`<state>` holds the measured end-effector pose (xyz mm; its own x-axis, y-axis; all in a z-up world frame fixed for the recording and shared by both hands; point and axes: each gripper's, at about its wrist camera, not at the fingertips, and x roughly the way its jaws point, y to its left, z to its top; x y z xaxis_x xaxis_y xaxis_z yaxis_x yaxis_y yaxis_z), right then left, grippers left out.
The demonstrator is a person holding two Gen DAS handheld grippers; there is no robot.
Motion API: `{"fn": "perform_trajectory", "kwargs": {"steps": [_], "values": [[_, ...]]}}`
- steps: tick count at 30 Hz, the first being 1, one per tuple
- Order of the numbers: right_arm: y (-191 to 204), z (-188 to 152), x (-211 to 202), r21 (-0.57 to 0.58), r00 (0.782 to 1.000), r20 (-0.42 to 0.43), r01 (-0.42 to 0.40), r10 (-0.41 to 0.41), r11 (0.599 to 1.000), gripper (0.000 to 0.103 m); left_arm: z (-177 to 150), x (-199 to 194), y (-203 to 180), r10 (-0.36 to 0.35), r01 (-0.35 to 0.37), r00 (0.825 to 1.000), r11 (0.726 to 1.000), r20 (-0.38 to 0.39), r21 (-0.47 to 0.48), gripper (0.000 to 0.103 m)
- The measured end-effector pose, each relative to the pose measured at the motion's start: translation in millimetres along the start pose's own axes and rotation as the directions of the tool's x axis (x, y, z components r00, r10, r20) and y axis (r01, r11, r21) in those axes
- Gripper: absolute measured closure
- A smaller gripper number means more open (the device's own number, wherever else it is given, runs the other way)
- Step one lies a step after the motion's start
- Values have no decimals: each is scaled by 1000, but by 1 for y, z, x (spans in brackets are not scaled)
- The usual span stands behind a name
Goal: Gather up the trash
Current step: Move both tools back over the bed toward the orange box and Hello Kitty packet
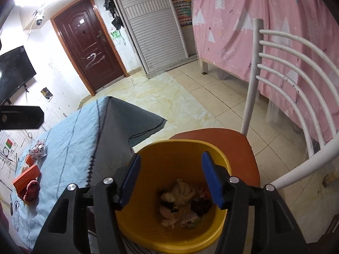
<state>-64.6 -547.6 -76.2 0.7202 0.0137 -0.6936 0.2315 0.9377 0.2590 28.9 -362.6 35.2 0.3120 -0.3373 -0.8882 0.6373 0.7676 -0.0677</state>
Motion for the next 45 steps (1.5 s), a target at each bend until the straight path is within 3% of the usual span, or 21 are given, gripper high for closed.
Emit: {"fn": "perform_trajectory", "kwargs": {"steps": [10, 14, 25, 37, 45], "values": [[64, 13, -6, -103, 999, -2, -37, 37, 994, 49, -20, -39, 70, 52, -47, 997, 993, 48, -107, 32], [96, 14, -4, -157, 998, -14, -58, 57, 986, 49, -33, -50, 93, 77, -68, 995, 989, 58, -134, 26], [193, 6, 19, -307, 991, -79, -131, 112, 943, 49, -69, -86, 174, 157, -133, 984, 962, 83, -238, 26], [278, 2, 42, -418, 979, -143, -195, 148, 887, 49, -101, -83, 249, 175, -149, 984, 926, 43, -347, 26], [321, -2, 61, -472, 967, -193, -238, 164, 849, 49, -116, -65, 282, 141, -131, 990, 909, -2, -395, 26]]}}
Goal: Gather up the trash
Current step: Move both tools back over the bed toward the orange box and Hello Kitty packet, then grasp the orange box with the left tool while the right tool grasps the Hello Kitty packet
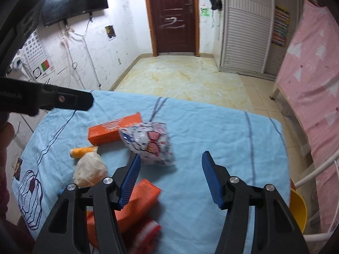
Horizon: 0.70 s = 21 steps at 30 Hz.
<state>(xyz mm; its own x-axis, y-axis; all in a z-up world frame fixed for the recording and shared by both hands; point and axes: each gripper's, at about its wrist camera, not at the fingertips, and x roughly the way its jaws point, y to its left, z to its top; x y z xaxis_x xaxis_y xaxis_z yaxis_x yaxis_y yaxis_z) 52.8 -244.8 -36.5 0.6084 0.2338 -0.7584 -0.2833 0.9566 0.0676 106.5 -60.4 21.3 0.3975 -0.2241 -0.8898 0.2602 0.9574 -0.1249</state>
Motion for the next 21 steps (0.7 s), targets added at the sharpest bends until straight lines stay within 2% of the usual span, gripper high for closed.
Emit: {"fn": "perform_trajectory", "kwargs": {"steps": [6, 8, 12, 21], "values": [[11, 12, 19, -25, 999, -32, -24, 23, 999, 49, -2, 19, 13, -6, 6, 999, 1000, -40, -9, 26], [13, 14, 23, -32, 999, -39, -25, 24, 999, 43, -2, 25, 15, -20, 19, 998, 1000, -58, -18, 26], [17, 18, 33, -46, 998, -56, -35, 32, 998, 40, -4, 37, 15, -37, 36, 996, 999, -82, -16, 26], [15, 24, 55, -39, 994, -87, -64, 60, 997, 39, -2, 60, 18, -46, 43, 992, 999, -118, -28, 26]]}}
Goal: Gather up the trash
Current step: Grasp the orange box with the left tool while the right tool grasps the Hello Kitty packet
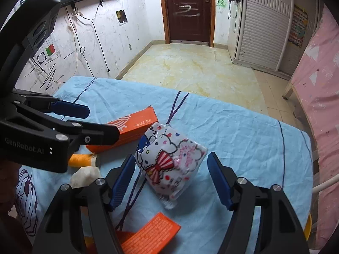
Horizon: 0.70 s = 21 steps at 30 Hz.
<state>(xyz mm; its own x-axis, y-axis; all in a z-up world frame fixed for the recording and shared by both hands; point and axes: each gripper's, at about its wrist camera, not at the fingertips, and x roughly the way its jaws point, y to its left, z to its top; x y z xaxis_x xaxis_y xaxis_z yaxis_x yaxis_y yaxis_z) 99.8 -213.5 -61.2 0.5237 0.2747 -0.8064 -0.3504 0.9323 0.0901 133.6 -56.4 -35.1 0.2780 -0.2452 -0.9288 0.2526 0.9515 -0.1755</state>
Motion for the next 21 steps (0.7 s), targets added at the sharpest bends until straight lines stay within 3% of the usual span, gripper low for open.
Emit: {"fn": "perform_trajectory", "kwargs": {"steps": [4, 5, 8, 13, 19, 21], "values": [[-4, 1, 5, 6, 1000, -1, -20, 20, 1000, 41, 1, 8, 0, -5, 5, 1000, 1000, -17, 2, 26], [-6, 1, 6, 7, 1000, -3, -23, 23, 1000, 52, 1, 11, 1, -6, 7, 1000, 1000, -22, 3, 26], [-9, 0, 5, 11, 1000, 0, -24, 24, 1000, 68, 2, 17, 0, -11, 11, 999, 1000, -33, 6, 28], [-19, -2, -5, 33, 999, 26, -23, 22, 999, 76, 2, 19, -6, 9, -8, 999, 1000, -31, 22, 35], [-37, -5, -26, 77, 997, 72, -15, 10, 997, 76, 0, 21, -20, 70, -69, 997, 996, -20, 56, 55], [-42, -7, -31, 87, 997, 82, -8, 1, 996, 76, -1, 21, -25, 95, -93, 995, 993, -16, 68, 73]]}}
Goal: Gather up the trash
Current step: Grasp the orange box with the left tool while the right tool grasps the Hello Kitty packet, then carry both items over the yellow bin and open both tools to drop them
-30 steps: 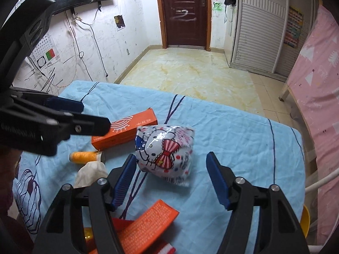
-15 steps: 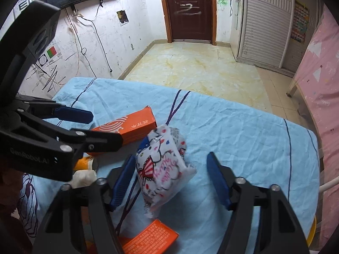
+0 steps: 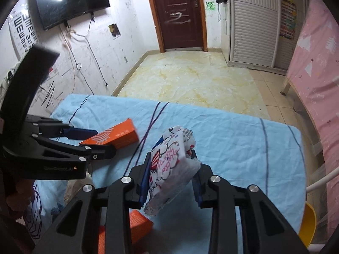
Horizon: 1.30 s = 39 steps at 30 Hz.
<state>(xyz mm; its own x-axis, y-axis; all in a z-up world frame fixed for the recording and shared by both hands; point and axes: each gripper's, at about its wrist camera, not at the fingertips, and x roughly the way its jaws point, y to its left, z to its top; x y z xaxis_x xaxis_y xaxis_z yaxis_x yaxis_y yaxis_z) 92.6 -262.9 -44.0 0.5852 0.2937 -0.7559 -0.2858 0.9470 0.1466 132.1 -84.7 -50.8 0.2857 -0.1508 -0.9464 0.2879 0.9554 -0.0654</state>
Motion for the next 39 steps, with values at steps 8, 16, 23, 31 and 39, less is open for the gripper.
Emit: {"fn": "perform_trajectory", "kwargs": {"steps": [8, 16, 23, 31, 39], "values": [[-20, -9, -24, 29, 999, 38, 17, -18, 999, 76, 0, -3, -10, 63, -63, 998, 998, 8, 13, 79], [-49, -23, -51, 82, 996, 84, 34, -41, 996, 76, 8, -32, -41, 75, -78, 995, 996, 73, 41, 79], [-84, -42, -75, 138, 991, 105, 62, -77, 988, 76, 15, -46, -86, 50, -61, 994, 992, 100, 109, 79], [-126, -68, -97, 212, 985, 114, 102, -128, 972, 76, 14, -43, -145, 24, -43, 995, 978, 92, 204, 79], [-167, -97, -113, 287, 980, 116, 125, -164, 950, 76, 12, -36, -198, -1, -20, 997, 959, 75, 284, 79]]}}
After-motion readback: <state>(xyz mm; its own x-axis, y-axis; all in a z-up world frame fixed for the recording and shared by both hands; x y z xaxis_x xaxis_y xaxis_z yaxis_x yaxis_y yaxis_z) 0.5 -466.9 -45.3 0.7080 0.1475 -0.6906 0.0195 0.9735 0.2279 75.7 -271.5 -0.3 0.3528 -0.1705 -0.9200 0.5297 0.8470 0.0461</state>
